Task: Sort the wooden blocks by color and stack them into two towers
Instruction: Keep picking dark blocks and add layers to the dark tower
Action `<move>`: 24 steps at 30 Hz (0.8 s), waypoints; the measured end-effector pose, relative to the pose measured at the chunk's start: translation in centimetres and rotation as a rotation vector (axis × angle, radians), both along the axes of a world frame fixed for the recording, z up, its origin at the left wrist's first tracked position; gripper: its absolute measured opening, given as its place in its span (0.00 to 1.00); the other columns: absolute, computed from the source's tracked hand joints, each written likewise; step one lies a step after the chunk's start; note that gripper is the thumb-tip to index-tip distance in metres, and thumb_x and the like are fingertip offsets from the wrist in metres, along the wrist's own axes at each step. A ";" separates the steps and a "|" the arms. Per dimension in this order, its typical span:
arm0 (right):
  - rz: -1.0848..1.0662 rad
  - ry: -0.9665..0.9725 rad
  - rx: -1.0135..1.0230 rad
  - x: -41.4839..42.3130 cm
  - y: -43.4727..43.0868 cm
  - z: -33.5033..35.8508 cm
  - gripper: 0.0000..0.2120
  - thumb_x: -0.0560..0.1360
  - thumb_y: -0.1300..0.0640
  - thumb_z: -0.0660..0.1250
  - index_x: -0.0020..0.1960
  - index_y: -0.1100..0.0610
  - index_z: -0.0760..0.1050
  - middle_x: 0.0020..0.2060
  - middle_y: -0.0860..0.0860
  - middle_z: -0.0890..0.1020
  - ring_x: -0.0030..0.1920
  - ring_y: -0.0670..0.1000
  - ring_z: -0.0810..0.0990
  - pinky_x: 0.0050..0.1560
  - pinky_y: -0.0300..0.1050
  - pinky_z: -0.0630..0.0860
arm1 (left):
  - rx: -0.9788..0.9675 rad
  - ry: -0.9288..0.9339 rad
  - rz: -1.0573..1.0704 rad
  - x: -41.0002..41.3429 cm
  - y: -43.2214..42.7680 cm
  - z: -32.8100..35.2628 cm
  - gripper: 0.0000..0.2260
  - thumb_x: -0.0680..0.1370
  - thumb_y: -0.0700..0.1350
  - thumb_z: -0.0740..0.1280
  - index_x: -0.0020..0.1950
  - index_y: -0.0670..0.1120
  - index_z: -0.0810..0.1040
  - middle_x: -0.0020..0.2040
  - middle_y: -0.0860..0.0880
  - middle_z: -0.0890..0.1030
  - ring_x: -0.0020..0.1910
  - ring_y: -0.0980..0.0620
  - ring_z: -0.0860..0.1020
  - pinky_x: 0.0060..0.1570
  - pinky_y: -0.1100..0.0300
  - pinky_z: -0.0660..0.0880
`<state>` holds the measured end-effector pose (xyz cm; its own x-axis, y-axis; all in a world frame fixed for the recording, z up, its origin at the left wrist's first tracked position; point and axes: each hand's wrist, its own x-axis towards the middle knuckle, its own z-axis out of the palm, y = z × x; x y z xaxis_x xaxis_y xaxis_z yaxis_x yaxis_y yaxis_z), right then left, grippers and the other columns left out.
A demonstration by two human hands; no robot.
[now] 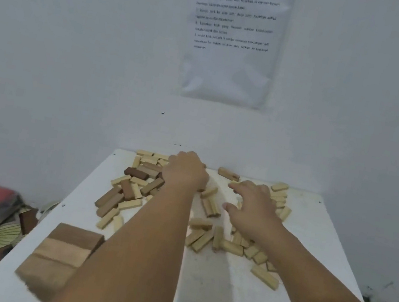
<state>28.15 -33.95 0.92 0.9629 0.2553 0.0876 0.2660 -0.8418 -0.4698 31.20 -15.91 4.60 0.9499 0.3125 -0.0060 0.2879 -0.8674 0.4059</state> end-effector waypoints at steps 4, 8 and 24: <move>0.073 0.004 -0.101 5.3 3.0 -1.3 0.22 0.82 0.47 0.60 0.76 0.45 0.68 0.76 0.44 0.66 0.73 0.54 0.60 0.66 0.56 0.61 | 0.007 0.117 -0.061 3.5 1.9 -0.8 0.12 0.81 0.52 0.64 0.48 0.44 0.77 0.39 0.47 0.76 0.45 0.44 0.82 0.41 0.56 0.76; 0.101 0.058 -0.124 7.9 5.4 -2.3 0.20 0.82 0.51 0.53 0.71 0.37 0.70 0.61 0.46 0.71 0.65 0.56 0.64 0.63 0.58 0.63 | 0.035 0.206 -0.127 5.0 2.4 -1.5 0.10 0.75 0.46 0.69 0.54 0.43 0.77 0.48 0.44 0.80 0.47 0.42 0.82 0.49 0.48 0.84; 0.092 0.091 -0.086 8.0 2.2 -1.5 0.11 0.75 0.50 0.71 0.57 0.45 0.82 0.53 0.45 0.83 0.56 0.51 0.81 0.62 0.53 0.76 | 0.098 0.276 -0.355 6.8 2.0 -1.4 0.23 0.73 0.42 0.78 0.67 0.48 0.80 0.57 0.48 0.81 0.47 0.48 0.79 0.34 0.60 0.71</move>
<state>36.16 -31.76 -0.57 0.9380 0.3459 -0.0248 0.3037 -0.8539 -0.4227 38.02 -13.92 3.16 0.9651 -0.0202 -0.2610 0.0521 -0.9622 0.2672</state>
